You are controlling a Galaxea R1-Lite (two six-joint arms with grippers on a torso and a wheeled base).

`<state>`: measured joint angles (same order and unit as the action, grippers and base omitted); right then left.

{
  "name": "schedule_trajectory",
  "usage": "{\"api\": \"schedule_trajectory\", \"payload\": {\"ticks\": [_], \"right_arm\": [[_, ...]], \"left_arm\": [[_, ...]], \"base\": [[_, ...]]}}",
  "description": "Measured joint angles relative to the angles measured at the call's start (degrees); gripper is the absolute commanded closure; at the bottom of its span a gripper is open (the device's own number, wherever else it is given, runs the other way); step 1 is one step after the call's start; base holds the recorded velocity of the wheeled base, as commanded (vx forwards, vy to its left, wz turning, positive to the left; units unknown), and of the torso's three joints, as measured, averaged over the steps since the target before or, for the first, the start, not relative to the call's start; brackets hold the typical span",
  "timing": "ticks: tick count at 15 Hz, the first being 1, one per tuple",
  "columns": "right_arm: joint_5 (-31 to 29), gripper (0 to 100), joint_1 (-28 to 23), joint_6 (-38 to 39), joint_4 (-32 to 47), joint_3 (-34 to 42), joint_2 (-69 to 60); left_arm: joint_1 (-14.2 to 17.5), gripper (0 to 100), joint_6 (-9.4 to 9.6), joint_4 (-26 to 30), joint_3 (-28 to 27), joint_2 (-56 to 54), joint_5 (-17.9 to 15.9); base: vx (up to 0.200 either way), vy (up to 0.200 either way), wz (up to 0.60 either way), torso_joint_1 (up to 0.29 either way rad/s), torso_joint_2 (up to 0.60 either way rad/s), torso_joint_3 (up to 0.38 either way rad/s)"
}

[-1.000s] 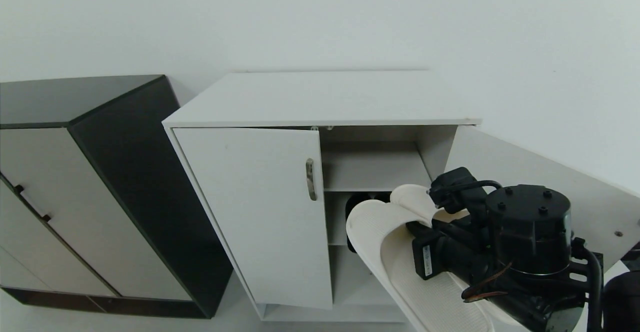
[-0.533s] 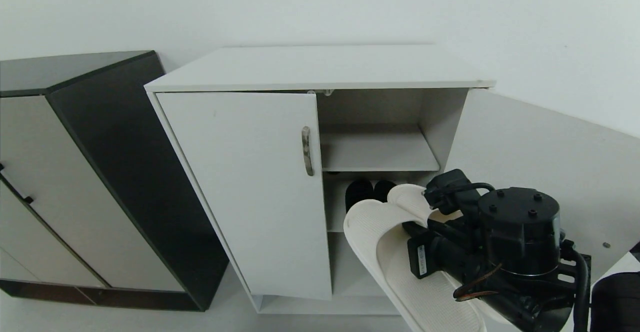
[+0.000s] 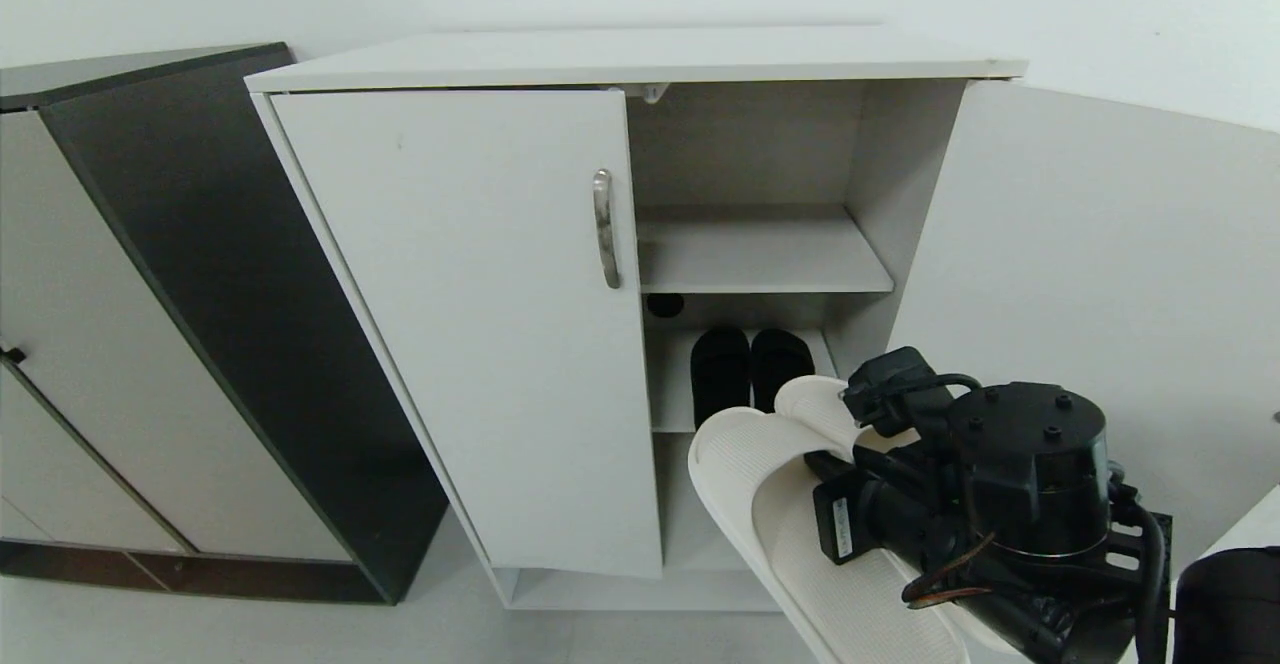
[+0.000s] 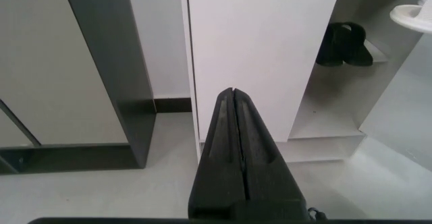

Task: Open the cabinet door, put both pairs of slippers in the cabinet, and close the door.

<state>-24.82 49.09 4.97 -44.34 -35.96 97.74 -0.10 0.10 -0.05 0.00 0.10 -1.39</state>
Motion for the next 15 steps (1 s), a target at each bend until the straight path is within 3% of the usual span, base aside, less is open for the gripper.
{"api": "schedule_trajectory", "payload": {"ticks": [3,5,12,15], "right_arm": [[0.1,100,0.0,-0.3,-0.1,0.2,0.2],[0.2,100,0.1,-0.3,-0.3,0.4,0.3],[0.4,100,0.1,-0.2,-4.6,0.5,1.6],[-0.4,100,0.9,0.9,-4.9,-3.0,4.0]], "left_arm": [[0.0,100,0.0,0.0,0.0,0.0,0.0],[0.0,100,0.0,0.0,0.0,0.0,0.0],[0.0,100,0.0,0.0,0.0,0.0,0.0],[0.0,100,0.01,0.0,0.0,0.0,0.0]], "base": [[0.0,0.0,0.0,-0.001,0.03,0.028],[0.0,0.0,-0.6,0.0,0.01,0.017],[0.0,0.0,0.0,0.0,0.0,0.0],[0.0,0.0,0.0,0.0,0.0,0.0]]}}
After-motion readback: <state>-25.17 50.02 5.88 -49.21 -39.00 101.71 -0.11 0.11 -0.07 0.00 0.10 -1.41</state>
